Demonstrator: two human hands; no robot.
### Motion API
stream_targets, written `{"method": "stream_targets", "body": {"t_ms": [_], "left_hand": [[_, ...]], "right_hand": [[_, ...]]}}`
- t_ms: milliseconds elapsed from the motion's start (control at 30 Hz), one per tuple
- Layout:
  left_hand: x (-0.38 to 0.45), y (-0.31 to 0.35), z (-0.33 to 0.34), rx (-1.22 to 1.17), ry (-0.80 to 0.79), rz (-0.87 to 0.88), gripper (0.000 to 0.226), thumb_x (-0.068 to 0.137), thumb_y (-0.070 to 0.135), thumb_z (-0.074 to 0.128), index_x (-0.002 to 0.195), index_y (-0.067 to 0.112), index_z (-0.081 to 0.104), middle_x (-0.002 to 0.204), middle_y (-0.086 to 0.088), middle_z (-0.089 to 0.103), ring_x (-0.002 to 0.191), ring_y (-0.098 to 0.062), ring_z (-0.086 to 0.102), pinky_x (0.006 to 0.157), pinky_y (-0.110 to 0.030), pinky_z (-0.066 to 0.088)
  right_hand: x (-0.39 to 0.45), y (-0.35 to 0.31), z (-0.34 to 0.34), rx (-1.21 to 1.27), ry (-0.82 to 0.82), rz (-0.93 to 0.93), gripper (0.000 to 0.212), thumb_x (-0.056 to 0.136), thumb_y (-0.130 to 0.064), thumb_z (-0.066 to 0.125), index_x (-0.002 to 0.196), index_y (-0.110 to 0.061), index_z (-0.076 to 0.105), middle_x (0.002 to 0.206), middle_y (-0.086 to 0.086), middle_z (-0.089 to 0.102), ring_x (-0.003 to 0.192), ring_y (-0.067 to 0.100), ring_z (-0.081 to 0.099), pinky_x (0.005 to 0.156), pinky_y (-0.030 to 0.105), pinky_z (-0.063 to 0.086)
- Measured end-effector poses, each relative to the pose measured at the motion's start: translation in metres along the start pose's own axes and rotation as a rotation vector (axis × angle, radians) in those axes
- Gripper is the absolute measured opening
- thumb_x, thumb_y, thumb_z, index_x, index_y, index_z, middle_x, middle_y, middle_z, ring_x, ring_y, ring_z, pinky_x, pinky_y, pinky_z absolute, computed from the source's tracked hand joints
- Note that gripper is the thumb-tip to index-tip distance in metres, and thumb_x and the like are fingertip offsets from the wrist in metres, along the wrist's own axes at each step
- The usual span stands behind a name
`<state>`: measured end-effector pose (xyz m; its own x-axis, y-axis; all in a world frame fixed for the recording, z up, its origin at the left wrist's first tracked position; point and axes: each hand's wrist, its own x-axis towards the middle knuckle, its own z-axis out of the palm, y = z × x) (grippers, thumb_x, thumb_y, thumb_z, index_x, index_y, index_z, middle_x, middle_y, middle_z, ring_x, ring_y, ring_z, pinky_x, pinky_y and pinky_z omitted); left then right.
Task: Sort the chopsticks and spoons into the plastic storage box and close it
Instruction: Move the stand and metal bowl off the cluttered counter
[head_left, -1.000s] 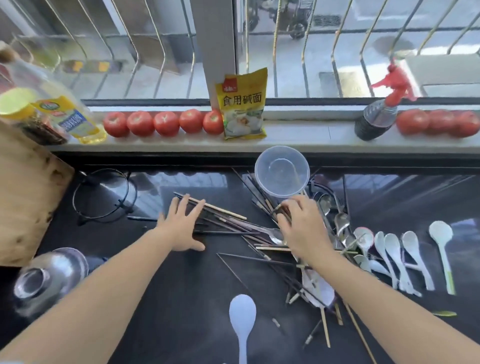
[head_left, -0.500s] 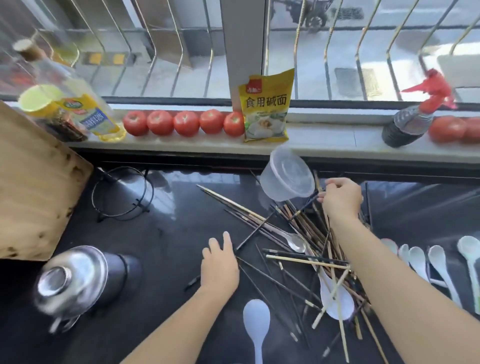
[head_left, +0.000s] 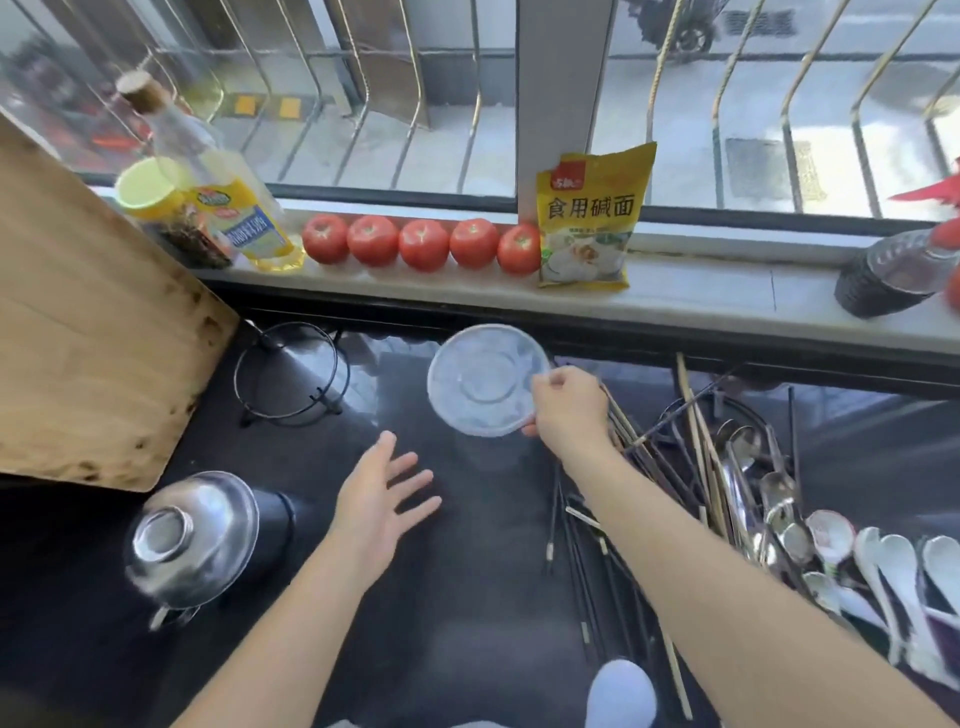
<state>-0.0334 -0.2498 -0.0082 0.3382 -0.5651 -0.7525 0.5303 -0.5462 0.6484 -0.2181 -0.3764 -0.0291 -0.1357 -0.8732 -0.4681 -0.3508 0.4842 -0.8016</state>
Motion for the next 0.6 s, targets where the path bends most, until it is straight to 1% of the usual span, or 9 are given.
{"method": "stream_targets", "body": {"t_ms": [67,133,167,233,300,400,467,533,600], "left_hand": [[0.009,0.012,-0.011,0.107,0.001,0.036,0.032,0.104,0.039,0.056,0.133,0.025,0.056,0.128,-0.006,0.065,0.113,-0.029,0.067,0.089,-0.054,0.059],[0.02,0.013,-0.018,0.242,0.121,0.07,0.028,0.104,0.024,0.056,0.132,0.024,0.055,0.132,-0.007,0.065,0.108,-0.027,0.068,0.075,-0.042,0.059],[0.025,0.013,-0.021,0.236,0.19,0.084,0.027,0.104,0.018,0.056,0.131,0.02,0.055,0.132,-0.011,0.064,0.102,-0.027,0.068,0.071,-0.038,0.058],[0.032,0.014,-0.025,0.195,0.275,0.107,0.025,0.104,0.011,0.057,0.129,0.012,0.056,0.128,-0.017,0.065,0.09,-0.026,0.066,0.065,-0.034,0.057],[0.034,0.018,-0.023,0.214,0.313,0.156,0.026,0.103,0.005,0.056,0.129,0.008,0.057,0.122,-0.015,0.064,0.081,-0.024,0.065,0.061,-0.032,0.057],[0.035,0.026,-0.018,0.213,0.337,0.21,0.029,0.103,0.003,0.055,0.131,0.007,0.056,0.119,-0.011,0.063,0.081,-0.021,0.066,0.065,-0.031,0.058],[0.038,0.028,-0.017,0.202,0.32,0.221,0.03,0.103,0.006,0.055,0.134,0.009,0.055,0.122,-0.01,0.062,0.087,-0.022,0.067,0.07,-0.033,0.059],[0.039,0.023,-0.014,0.185,0.294,0.211,0.034,0.106,0.014,0.052,0.14,0.011,0.051,0.122,-0.011,0.06,0.091,-0.023,0.065,0.078,-0.035,0.059],[0.035,0.013,-0.012,0.16,0.314,0.182,0.04,0.107,0.024,0.049,0.145,0.012,0.045,0.117,-0.01,0.055,0.089,-0.023,0.061,0.086,-0.039,0.059]], "right_hand": [[-0.02,0.008,0.044,-0.162,-0.238,-0.069,0.021,0.094,-0.027,0.056,0.086,-0.012,0.069,0.083,0.012,0.073,0.072,0.028,0.074,0.07,0.044,0.062],[-0.025,0.017,0.068,-0.429,-0.345,-0.303,0.029,0.101,-0.032,0.048,0.101,-0.014,0.071,0.107,0.011,0.07,0.104,0.031,0.065,0.091,0.041,0.053],[-0.02,0.02,0.071,-0.611,-0.339,-0.471,0.038,0.104,-0.036,0.039,0.115,-0.017,0.07,0.125,0.01,0.063,0.122,0.031,0.054,0.103,0.041,0.043],[-0.001,0.024,0.06,-0.932,-0.322,-0.689,0.053,0.106,-0.048,0.023,0.143,-0.024,0.054,0.159,0.007,0.036,0.149,0.034,0.022,0.122,0.048,0.017],[0.028,0.033,0.039,-1.195,-0.371,-0.727,0.06,0.105,-0.055,0.016,0.157,-0.029,0.03,0.169,0.003,0.01,0.155,0.035,-0.001,0.123,0.053,-0.002],[0.047,0.059,-0.003,-1.401,-0.389,-0.687,0.067,0.104,-0.058,0.016,0.162,-0.028,0.003,0.169,-0.003,-0.01,0.155,0.033,-0.009,0.124,0.053,-0.005],[0.043,0.076,-0.031,-1.413,-0.338,-0.657,0.07,0.103,-0.057,0.009,0.162,-0.021,-0.001,0.169,-0.003,-0.012,0.155,0.033,-0.007,0.125,0.052,-0.001],[0.033,0.093,-0.053,-1.412,-0.278,-0.619,0.075,0.098,-0.056,-0.003,0.162,-0.017,0.001,0.169,0.0,-0.008,0.155,0.035,-0.004,0.125,0.052,0.001],[0.027,0.103,-0.066,-1.417,-0.233,-0.567,0.075,0.098,-0.054,-0.004,0.162,-0.016,0.002,0.169,0.001,-0.006,0.155,0.036,-0.003,0.124,0.053,0.0]]}}
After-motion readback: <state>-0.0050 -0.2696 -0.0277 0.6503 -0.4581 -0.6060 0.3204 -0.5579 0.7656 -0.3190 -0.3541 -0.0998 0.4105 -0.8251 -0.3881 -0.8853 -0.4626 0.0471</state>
